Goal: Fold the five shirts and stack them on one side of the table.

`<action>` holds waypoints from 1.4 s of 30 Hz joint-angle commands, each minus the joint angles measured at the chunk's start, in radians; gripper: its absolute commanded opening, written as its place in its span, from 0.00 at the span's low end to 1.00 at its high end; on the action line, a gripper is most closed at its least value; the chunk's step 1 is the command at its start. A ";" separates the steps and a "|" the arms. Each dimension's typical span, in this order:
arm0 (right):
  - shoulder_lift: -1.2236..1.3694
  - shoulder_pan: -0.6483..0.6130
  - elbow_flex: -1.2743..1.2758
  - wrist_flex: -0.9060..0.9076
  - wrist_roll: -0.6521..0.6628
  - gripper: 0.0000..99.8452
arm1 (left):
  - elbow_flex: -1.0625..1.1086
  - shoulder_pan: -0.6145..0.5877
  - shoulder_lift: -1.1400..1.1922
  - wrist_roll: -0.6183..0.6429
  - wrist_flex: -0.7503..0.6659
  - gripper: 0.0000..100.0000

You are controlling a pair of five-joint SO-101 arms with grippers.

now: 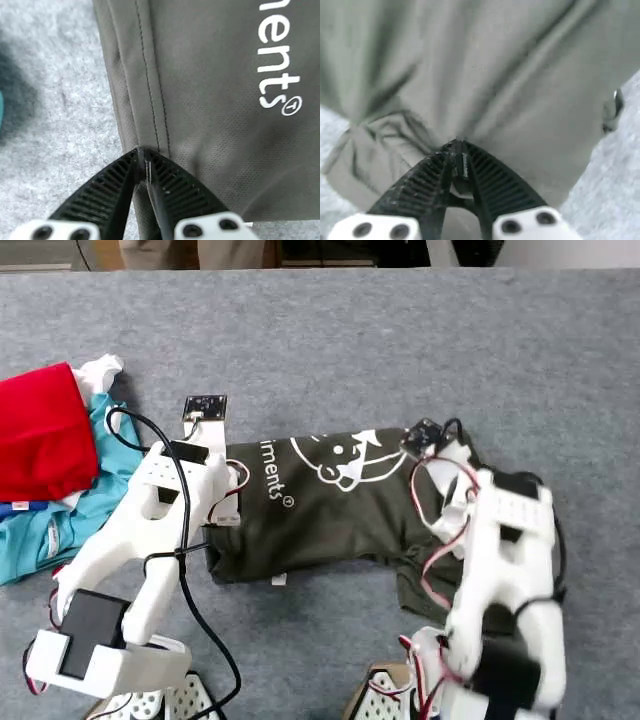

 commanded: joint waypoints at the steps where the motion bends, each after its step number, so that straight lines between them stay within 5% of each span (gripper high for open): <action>1: -0.151 0.007 0.093 0.006 -0.003 0.00 | 0.000 -0.006 -0.036 -0.006 -0.003 0.02; 20: -0.300 0.025 0.294 0.146 0.135 0.00 | -0.012 -0.132 -0.036 -0.054 0.011 0.02; 28: -0.329 0.139 -0.061 0.382 0.137 0.00 | -0.152 -0.127 -0.036 -0.066 0.091 0.02; 42: -0.314 0.166 0.300 0.166 0.141 0.00 | -0.209 -0.083 0.041 -0.028 0.011 0.02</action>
